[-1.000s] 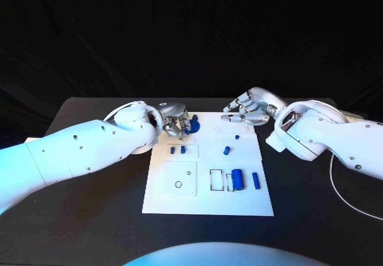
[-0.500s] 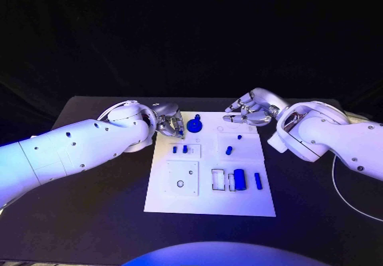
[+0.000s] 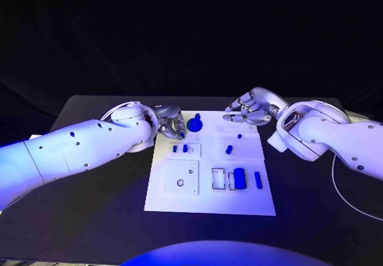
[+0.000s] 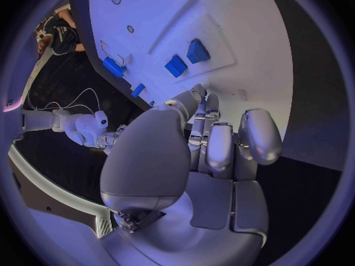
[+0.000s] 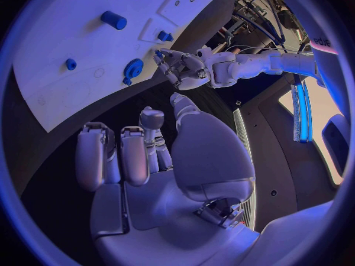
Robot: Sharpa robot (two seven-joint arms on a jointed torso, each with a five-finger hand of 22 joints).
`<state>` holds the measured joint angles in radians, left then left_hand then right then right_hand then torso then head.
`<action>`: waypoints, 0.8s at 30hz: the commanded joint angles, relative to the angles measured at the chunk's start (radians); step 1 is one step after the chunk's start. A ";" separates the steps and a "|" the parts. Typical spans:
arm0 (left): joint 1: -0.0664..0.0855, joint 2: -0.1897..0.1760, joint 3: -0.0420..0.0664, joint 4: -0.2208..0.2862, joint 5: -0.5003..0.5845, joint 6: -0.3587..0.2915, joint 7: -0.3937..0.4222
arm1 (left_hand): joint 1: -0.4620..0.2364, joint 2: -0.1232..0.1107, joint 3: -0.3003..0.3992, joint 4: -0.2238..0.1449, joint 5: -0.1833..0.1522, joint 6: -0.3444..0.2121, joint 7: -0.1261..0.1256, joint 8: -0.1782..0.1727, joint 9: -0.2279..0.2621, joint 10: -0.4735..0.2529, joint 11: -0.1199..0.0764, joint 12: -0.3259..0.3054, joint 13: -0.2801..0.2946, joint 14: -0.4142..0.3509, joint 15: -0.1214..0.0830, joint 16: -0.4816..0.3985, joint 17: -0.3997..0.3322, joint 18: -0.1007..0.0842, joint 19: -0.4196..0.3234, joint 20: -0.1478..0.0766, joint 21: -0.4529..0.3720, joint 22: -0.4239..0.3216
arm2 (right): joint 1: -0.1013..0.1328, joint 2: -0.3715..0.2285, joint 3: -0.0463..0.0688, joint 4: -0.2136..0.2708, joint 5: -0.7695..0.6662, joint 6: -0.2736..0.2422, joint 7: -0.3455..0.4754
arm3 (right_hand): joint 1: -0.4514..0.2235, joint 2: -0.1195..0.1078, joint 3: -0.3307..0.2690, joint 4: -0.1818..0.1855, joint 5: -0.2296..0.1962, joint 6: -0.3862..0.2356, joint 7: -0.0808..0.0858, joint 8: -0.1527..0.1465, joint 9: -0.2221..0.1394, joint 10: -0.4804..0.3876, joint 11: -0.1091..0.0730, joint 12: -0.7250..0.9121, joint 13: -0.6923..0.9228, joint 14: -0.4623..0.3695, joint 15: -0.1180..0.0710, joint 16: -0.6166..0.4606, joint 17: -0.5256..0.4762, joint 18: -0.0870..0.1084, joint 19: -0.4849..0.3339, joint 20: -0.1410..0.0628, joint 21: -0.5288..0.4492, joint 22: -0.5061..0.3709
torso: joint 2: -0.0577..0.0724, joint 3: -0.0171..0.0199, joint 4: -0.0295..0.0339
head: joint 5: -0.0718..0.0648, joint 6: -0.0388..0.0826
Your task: Assemble the parts on the task board
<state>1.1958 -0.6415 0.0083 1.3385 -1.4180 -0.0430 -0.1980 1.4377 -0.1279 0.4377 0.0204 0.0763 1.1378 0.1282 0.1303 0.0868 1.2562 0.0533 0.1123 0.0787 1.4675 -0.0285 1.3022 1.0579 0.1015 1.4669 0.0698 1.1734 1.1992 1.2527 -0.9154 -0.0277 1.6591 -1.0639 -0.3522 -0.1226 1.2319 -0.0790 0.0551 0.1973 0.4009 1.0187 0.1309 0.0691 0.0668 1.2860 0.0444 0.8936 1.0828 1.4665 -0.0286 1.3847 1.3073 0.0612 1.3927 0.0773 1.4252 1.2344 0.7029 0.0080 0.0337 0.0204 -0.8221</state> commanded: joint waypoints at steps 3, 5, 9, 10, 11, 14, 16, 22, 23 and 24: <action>-0.001 0.005 -0.001 -0.001 -0.001 0.037 -0.010 | -0.012 -0.001 0.006 0.000 0.002 0.004 -0.001 -0.005 0.001 0.006 0.003 -0.006 -0.002 0.020 0.000 0.005 0.000 -0.012 0.001 -0.001 0.003 -0.001 | -0.001 0.001 0.000 0.000 -0.004 0.012 0.007 | 0.006 0.000 -0.006 -0.002 0.003 0.005 0.000 0.004 0.001 -0.007 0.000 0.004 0.001 0.052 -0.001 -0.004 0.008 0.010 -0.006 0.002 -0.003 0.001 | 0.000 0.0000 -0.0016 | 0.001 -0.001; -0.001 0.005 -0.001 -0.003 -0.008 0.036 -0.010 | -0.012 -0.001 0.006 0.000 0.002 0.004 -0.001 -0.005 0.001 0.006 0.003 -0.006 -0.002 0.020 0.000 0.005 0.000 -0.012 0.001 0.000 0.003 -0.001 | -0.001 0.001 0.000 0.000 -0.004 0.012 0.007 | 0.006 0.000 -0.006 -0.002 0.003 0.005 0.000 0.004 0.001 -0.007 0.000 0.004 0.001 0.052 -0.001 -0.004 0.008 0.010 -0.006 0.002 -0.003 0.001 | 0.000 0.0002 -0.0011 | 0.001 -0.002; -0.002 0.008 -0.002 -0.005 -0.019 0.035 -0.009 | -0.012 -0.001 0.006 0.000 0.002 0.004 -0.001 -0.005 0.001 0.006 0.003 -0.006 -0.002 0.020 0.000 0.005 0.001 -0.012 0.002 0.000 0.003 -0.001 | -0.001 0.001 0.000 0.001 -0.004 0.012 0.007 | 0.006 0.000 -0.006 -0.002 0.003 0.005 0.000 0.004 0.001 -0.007 0.000 0.004 0.001 0.052 -0.001 -0.004 0.008 0.010 -0.006 0.002 -0.003 0.001 | 0.000 -0.0002 -0.0001 | 0.000 -0.003; -0.002 0.009 -0.002 -0.006 -0.022 0.035 -0.010 | -0.012 -0.001 0.006 0.000 0.002 0.004 -0.001 -0.005 0.001 0.006 0.003 -0.006 -0.002 0.020 0.000 0.005 0.001 -0.012 0.002 0.000 0.003 -0.001 | -0.001 0.001 0.000 0.001 -0.004 0.012 0.007 | 0.006 0.000 -0.006 -0.002 0.003 0.005 0.000 0.004 0.001 -0.007 0.000 0.004 0.001 0.052 -0.001 -0.004 0.008 0.010 -0.006 0.002 -0.003 0.001 | 0.000 -0.0003 -0.0003 | 0.000 -0.003; -0.002 0.011 -0.002 -0.007 -0.025 0.035 -0.010 | -0.012 -0.001 0.006 0.000 0.002 0.004 -0.001 -0.005 0.001 0.006 0.003 -0.006 -0.002 0.020 0.000 0.006 0.001 -0.012 0.002 0.000 0.004 0.000 | -0.001 0.001 0.000 0.001 -0.004 0.012 0.007 | 0.006 0.000 -0.006 -0.002 0.003 0.005 0.000 0.004 0.001 -0.007 0.000 0.004 0.001 0.052 -0.001 -0.004 0.008 0.010 -0.006 0.002 -0.003 0.001 | 0.000 -0.0003 0.0000 | 0.000 -0.003; -0.002 0.014 -0.002 -0.010 -0.029 0.036 -0.012 | -0.012 -0.002 0.006 -0.001 0.002 0.004 -0.001 -0.005 0.001 0.006 0.003 -0.007 -0.002 0.020 0.000 0.006 0.001 -0.012 0.001 0.000 0.004 0.000 | -0.001 0.001 0.000 0.001 -0.004 0.012 0.007 | 0.006 0.000 -0.006 -0.002 0.003 0.005 0.000 0.004 0.001 -0.007 0.000 0.004 0.001 0.052 -0.001 -0.004 0.008 0.010 -0.006 0.002 -0.003 0.001 | 0.000 -0.0003 -0.0002 | 0.001 -0.003; -0.002 0.015 -0.002 -0.013 -0.030 0.036 -0.013 | -0.013 -0.002 0.007 -0.001 0.002 0.004 -0.001 -0.006 0.001 0.006 0.003 -0.008 -0.002 0.020 0.000 0.006 0.001 -0.012 0.001 0.000 0.003 0.000 | -0.001 0.001 0.000 0.001 -0.004 0.012 0.007 | 0.006 0.000 -0.006 -0.002 0.003 0.005 0.000 0.004 0.001 -0.007 0.000 0.004 0.001 0.052 -0.001 -0.004 0.008 0.010 -0.006 0.002 -0.003 0.001 | 0.000 -0.0001 -0.0009 | 0.002 -0.004; -0.003 0.022 -0.003 -0.027 -0.032 0.038 -0.015 | -0.016 -0.004 0.010 -0.003 0.001 0.000 0.001 -0.011 -0.001 0.003 0.005 -0.014 -0.002 0.019 0.001 0.007 0.000 -0.012 0.000 0.001 0.003 0.001 | -0.001 0.001 0.000 0.002 -0.004 0.012 0.007 | 0.006 0.000 -0.006 -0.002 0.003 0.005 0.000 0.004 0.001 -0.007 0.000 0.004 0.001 0.052 -0.001 -0.004 0.008 0.010 -0.006 0.002 -0.003 0.001 | 0.000 -0.0001 -0.0003 | 0.001 -0.004; -0.004 0.023 -0.003 -0.029 -0.033 0.038 -0.016 | -0.016 -0.004 0.011 -0.004 0.001 -0.001 0.002 -0.013 -0.002 0.002 0.006 -0.016 -0.002 0.019 0.002 0.007 -0.001 -0.012 0.000 0.001 0.003 0.001 | -0.001 0.001 0.000 0.002 -0.004 0.012 0.007 | 0.006 0.000 -0.006 -0.002 0.003 0.005 0.000 0.004 0.001 -0.007 0.000 0.004 0.001 0.052 -0.001 -0.004 0.008 0.010 -0.006 0.002 -0.003 0.001 | 0.000 -0.0003 -0.0002 | 0.001 -0.004; -0.004 0.025 -0.003 -0.031 -0.036 0.036 -0.015 | -0.018 -0.005 0.015 -0.006 0.002 -0.006 0.006 -0.019 -0.004 -0.002 0.008 -0.022 -0.003 0.019 0.004 0.008 0.000 -0.012 -0.001 0.002 0.003 0.002 | -0.001 0.001 0.000 0.002 -0.004 0.013 0.007 | 0.006 0.000 -0.006 -0.002 0.003 0.005 0.000 0.004 0.001 -0.007 0.000 0.004 0.001 0.052 -0.001 -0.004 0.008 0.010 -0.006 0.002 -0.003 0.001 | 0.000 -0.0005 0.0000 | 0.001 -0.005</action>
<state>1.1938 -0.6195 0.0059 1.3113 -1.4393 -0.0221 -0.2073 1.4297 -0.1360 0.4477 0.0138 0.0764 1.1368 0.1289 0.1154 0.0847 1.2558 0.0537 0.0948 0.0769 1.4675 -0.0285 1.3068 1.0580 0.1014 1.4669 0.0699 1.1734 1.1996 1.2526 -0.9153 -0.0277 1.6598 -1.0639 -0.3514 -0.1224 1.2319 -0.0790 0.0552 0.1972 0.4008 1.0188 0.1309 0.0690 0.0666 1.2860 0.0444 0.8936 1.0826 1.4665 -0.0286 1.3847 1.3080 0.0612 1.3927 0.0773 1.4252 1.2344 0.7027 0.0080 0.0331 0.0221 -0.8262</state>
